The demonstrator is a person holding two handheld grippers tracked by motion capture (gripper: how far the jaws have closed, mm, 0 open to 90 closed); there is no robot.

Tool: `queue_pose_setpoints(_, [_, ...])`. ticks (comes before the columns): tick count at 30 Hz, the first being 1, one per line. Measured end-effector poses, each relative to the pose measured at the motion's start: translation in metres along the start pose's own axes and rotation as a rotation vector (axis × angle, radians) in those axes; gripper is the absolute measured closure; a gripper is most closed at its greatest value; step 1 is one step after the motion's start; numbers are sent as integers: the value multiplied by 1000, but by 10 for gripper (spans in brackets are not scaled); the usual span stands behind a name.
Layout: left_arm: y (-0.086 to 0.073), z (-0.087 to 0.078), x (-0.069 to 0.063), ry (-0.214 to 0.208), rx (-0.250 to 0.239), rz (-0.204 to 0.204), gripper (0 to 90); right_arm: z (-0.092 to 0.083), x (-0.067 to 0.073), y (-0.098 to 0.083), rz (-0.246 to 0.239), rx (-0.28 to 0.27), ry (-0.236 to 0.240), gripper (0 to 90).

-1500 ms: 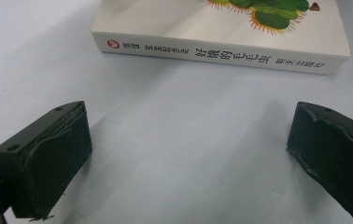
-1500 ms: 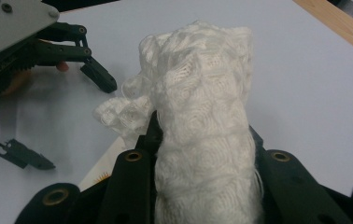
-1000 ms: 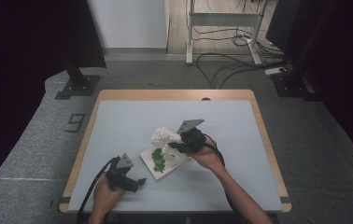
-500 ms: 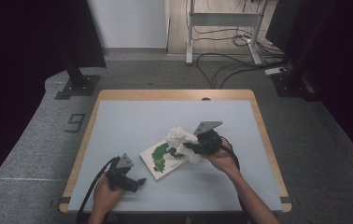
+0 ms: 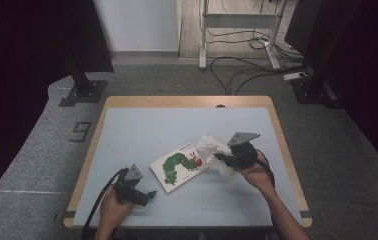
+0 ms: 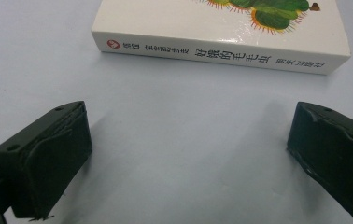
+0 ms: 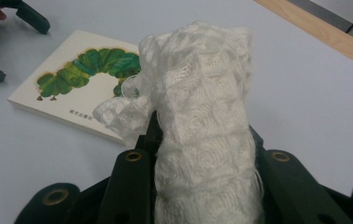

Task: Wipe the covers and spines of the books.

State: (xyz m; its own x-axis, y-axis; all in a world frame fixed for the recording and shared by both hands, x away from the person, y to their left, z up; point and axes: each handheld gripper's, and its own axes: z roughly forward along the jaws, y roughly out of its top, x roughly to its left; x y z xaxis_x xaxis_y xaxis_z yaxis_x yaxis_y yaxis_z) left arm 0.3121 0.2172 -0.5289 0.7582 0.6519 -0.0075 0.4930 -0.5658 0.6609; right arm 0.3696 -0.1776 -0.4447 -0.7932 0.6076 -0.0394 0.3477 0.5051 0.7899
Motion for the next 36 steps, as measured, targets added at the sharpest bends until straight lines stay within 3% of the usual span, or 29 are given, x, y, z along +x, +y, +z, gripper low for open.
queue_pose_setpoints(18, [0, 0, 0, -1, 0, -2, 0, -48, -20, -36, 49, 12, -98, 657])
queue_pose_setpoints(27, [0, 0, 0, -1, -1, -1, 0, -70, -31, -59, 98, 8, -148, 654])
queue_pose_setpoints(36, [0, 0, 0, -1, 0, -2, 0, -80, -38, -81, 139, 24, -192, 651])
